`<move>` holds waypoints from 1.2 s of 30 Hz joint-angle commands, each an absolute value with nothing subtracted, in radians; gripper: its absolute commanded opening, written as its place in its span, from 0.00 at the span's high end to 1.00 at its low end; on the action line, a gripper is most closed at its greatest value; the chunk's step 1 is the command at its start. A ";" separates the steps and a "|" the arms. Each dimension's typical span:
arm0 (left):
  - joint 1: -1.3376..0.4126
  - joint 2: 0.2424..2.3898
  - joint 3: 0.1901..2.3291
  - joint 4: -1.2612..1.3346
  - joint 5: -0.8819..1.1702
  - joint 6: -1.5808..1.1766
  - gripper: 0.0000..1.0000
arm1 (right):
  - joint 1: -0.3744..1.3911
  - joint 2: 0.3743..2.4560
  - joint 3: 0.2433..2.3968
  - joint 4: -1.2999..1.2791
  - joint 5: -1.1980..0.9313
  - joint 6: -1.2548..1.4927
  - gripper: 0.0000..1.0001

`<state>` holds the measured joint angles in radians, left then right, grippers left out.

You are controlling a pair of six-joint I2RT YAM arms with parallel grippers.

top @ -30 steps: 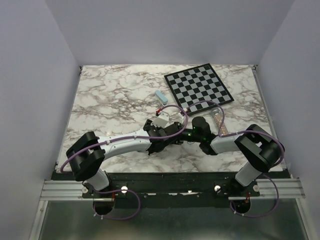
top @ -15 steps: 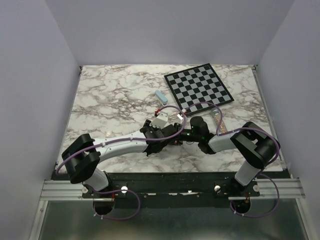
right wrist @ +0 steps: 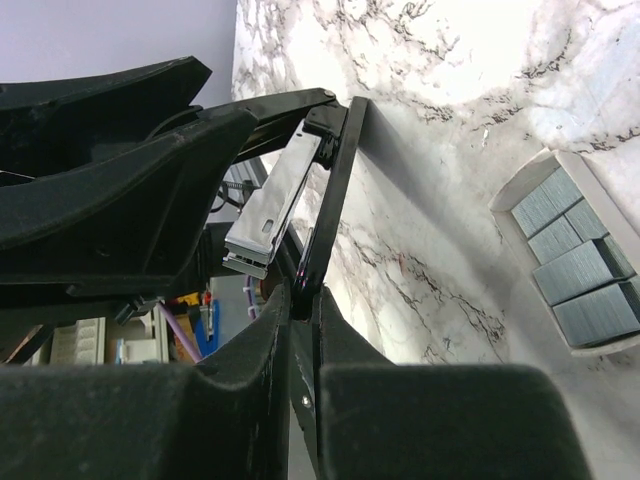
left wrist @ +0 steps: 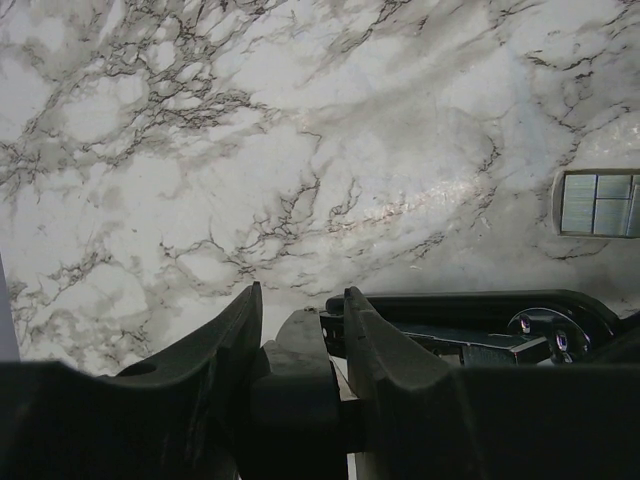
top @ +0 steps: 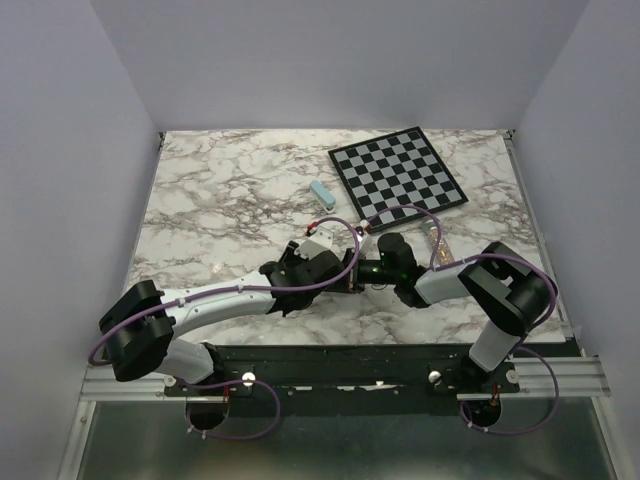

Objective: Load the staples into the stapler

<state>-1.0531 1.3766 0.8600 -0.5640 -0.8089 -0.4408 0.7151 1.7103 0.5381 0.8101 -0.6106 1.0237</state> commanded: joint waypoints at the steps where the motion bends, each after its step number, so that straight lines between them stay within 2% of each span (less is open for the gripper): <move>1: -1.072 1.359 0.870 -0.408 -0.624 -0.414 0.58 | 0.707 1.749 0.568 0.755 -0.569 0.971 0.96; 3: -1.072 1.365 0.879 -0.402 -0.611 -0.411 0.57 | 0.706 1.750 0.571 0.749 -0.572 0.965 0.96; 5: -1.072 1.370 0.882 -0.387 -0.583 -0.396 0.50 | 0.706 1.755 0.577 0.746 -0.575 0.965 0.96; 13: -1.072 1.365 0.879 -0.357 -0.509 -0.365 0.42 | 0.696 1.759 0.577 0.739 -0.584 0.957 0.96; 15: -1.072 1.362 0.876 -0.354 -0.480 -0.359 0.32 | 0.695 1.759 0.578 0.739 -0.589 0.956 0.97; 19: -1.072 1.345 0.871 -0.341 -0.453 -0.356 0.31 | 0.695 1.761 0.581 0.736 -0.592 0.957 0.97; 20: -1.072 1.342 0.870 -0.336 -0.449 -0.357 0.26 | 0.695 1.761 0.581 0.735 -0.594 0.957 0.97; 27: -1.072 1.339 0.874 -0.333 -0.437 -0.362 0.23 | 0.695 1.750 0.584 0.701 -0.595 0.962 0.96; 30: -1.071 1.329 0.871 -0.331 -0.433 -0.351 0.16 | 0.695 1.744 0.586 0.663 -0.589 0.963 0.96; 32: -1.068 1.296 0.864 -0.330 -0.446 -0.335 0.08 | 0.695 1.744 0.584 0.643 -0.586 0.966 0.97; 36: -1.043 1.204 0.816 -0.311 -0.430 -0.230 0.03 | 0.693 1.747 0.587 0.621 -0.586 0.968 0.97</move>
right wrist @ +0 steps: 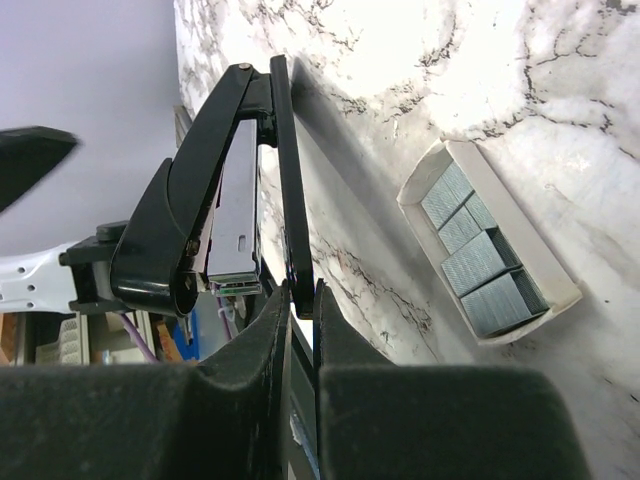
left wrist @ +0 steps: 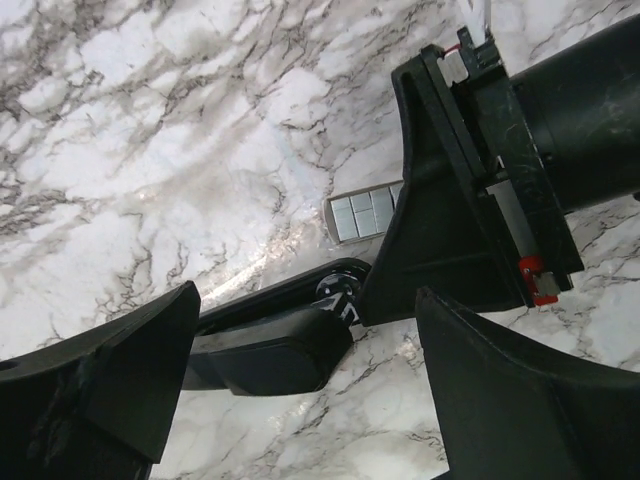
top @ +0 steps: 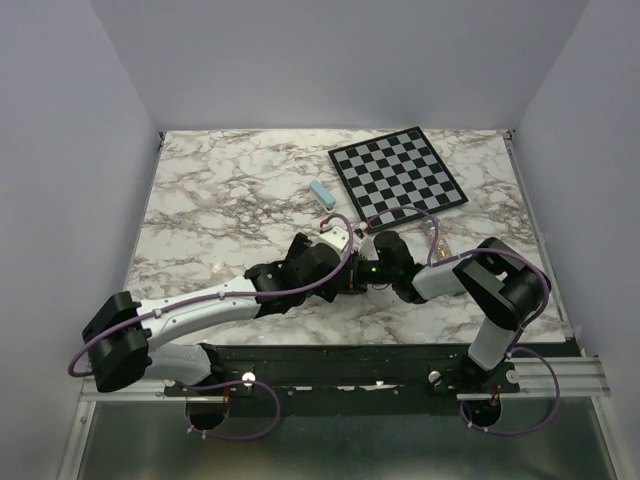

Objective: Load the staples into the stapler

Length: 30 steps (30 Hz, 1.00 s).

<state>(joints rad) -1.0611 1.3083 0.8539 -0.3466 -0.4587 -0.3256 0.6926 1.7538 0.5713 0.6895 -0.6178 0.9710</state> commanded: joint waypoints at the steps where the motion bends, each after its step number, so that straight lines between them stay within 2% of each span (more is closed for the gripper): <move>1: -1.037 1.163 0.810 -0.311 -0.417 -0.168 0.02 | 0.693 1.749 0.591 0.617 -0.586 0.968 0.97; 10: -1.009 1.000 0.752 -0.380 -0.195 0.236 0.01 | 0.692 1.755 0.604 0.598 -0.598 0.959 0.96; 16: -0.985 1.012 0.742 -0.485 -0.088 0.457 0.01 | 0.692 1.750 0.609 0.591 -0.603 0.950 0.96; 25: -0.927 1.130 0.730 -0.437 -0.046 0.548 0.10 | 0.692 1.753 0.612 0.589 -0.609 0.945 0.96; 30: -0.905 1.183 0.742 -0.422 -0.012 0.568 0.20 | 0.692 1.758 0.617 0.589 -0.614 0.942 0.96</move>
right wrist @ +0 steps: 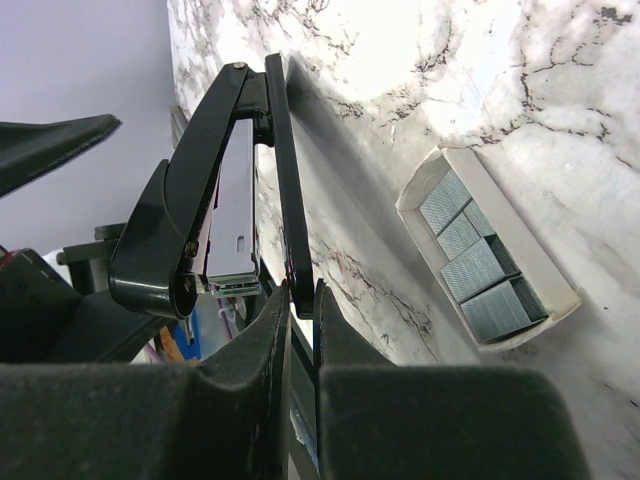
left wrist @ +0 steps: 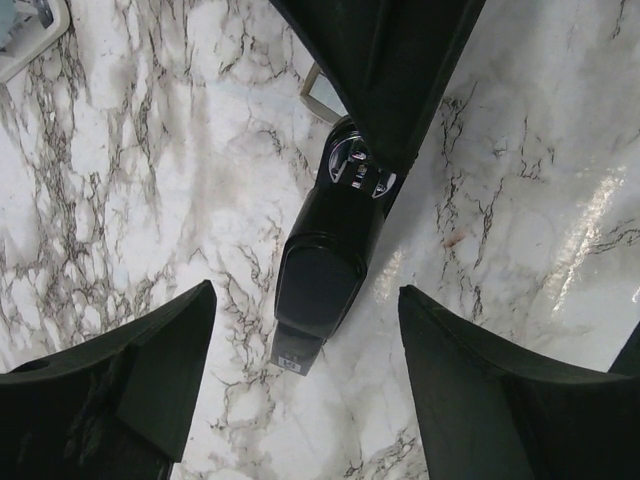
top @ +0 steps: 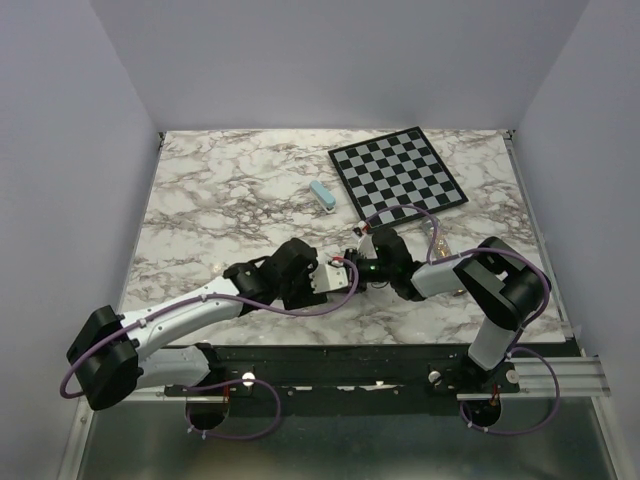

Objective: Load the staples into the stapler

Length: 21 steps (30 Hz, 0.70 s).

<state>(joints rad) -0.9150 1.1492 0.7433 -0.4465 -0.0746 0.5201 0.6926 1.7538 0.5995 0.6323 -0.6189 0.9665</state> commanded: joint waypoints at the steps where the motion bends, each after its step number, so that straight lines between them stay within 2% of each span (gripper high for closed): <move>1: -0.904 1.196 0.749 -0.422 -0.002 0.571 0.22 | 0.692 1.755 0.617 0.589 -0.617 0.940 0.96; 4: -0.902 1.212 0.755 -0.425 0.024 0.569 0.27 | 0.692 1.761 0.623 0.589 -0.620 0.936 0.96; 8: -0.903 1.238 0.764 -0.445 0.038 0.563 0.40 | 0.692 1.764 0.627 0.584 -0.626 0.931 0.96; 9: -0.902 1.239 0.765 -0.446 0.038 0.561 0.52 | 0.690 1.764 0.627 0.584 -0.626 0.930 0.96; 11: -0.903 1.238 0.767 -0.454 0.040 0.560 0.60 | 0.693 1.764 0.629 0.581 -0.626 0.927 0.96; 12: -0.904 1.238 0.767 -0.459 0.043 0.561 0.67 | 0.692 1.764 0.629 0.580 -0.624 0.923 0.96; 15: -0.902 1.233 0.779 -0.483 0.049 0.563 0.78 | 0.695 1.761 0.630 0.572 -0.624 0.919 0.95; 16: -0.902 1.232 0.784 -0.488 0.049 0.561 0.79 | 0.693 1.759 0.630 0.572 -0.626 0.917 0.95; 18: -0.900 1.230 0.785 -0.505 0.051 0.561 0.82 | 0.693 1.755 0.632 0.563 -0.627 0.910 0.90; 19: -0.902 1.230 0.790 -0.511 0.049 0.561 0.82 | 0.695 1.750 0.630 0.561 -0.624 0.899 0.80; 21: -0.900 1.232 0.792 -0.532 0.048 0.561 0.84 | 0.693 1.721 0.621 0.549 -0.608 0.884 0.70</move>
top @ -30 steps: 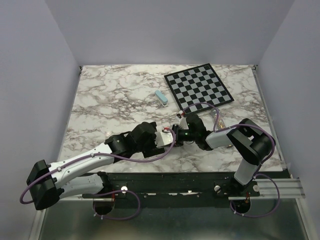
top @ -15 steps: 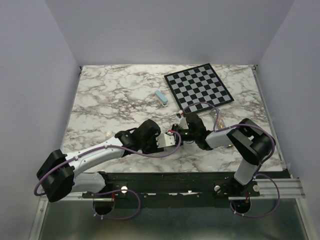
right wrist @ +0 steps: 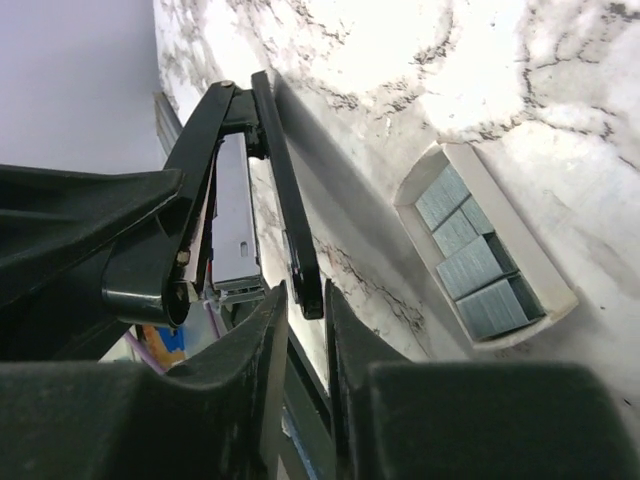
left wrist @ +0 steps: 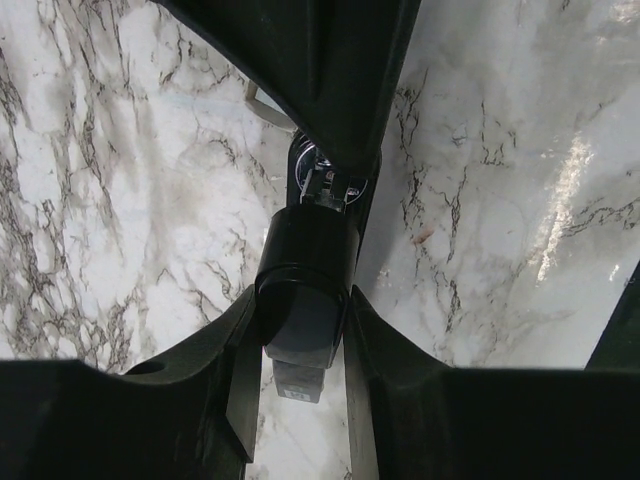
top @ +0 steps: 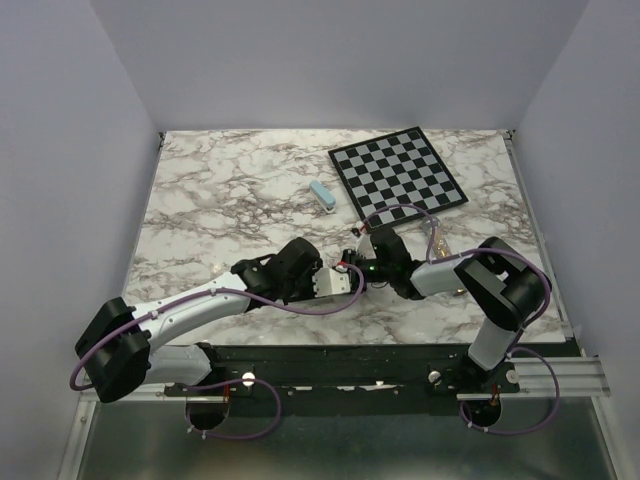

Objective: Load the staples into the stapler

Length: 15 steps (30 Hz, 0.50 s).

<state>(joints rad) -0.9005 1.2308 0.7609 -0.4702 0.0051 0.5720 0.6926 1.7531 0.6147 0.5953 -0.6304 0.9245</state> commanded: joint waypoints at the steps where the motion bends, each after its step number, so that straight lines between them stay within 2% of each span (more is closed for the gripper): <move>1: -0.899 1.232 0.792 -0.538 0.049 0.560 0.84 | 0.693 1.709 0.620 0.537 -0.598 0.862 0.61; 7: -0.897 1.256 0.816 -0.590 0.067 0.558 0.84 | 0.690 1.563 0.597 0.384 -0.442 0.786 0.43; 15: -0.899 1.344 0.854 -0.612 0.107 0.551 0.84 | 0.669 1.293 0.520 0.189 -0.072 0.701 0.20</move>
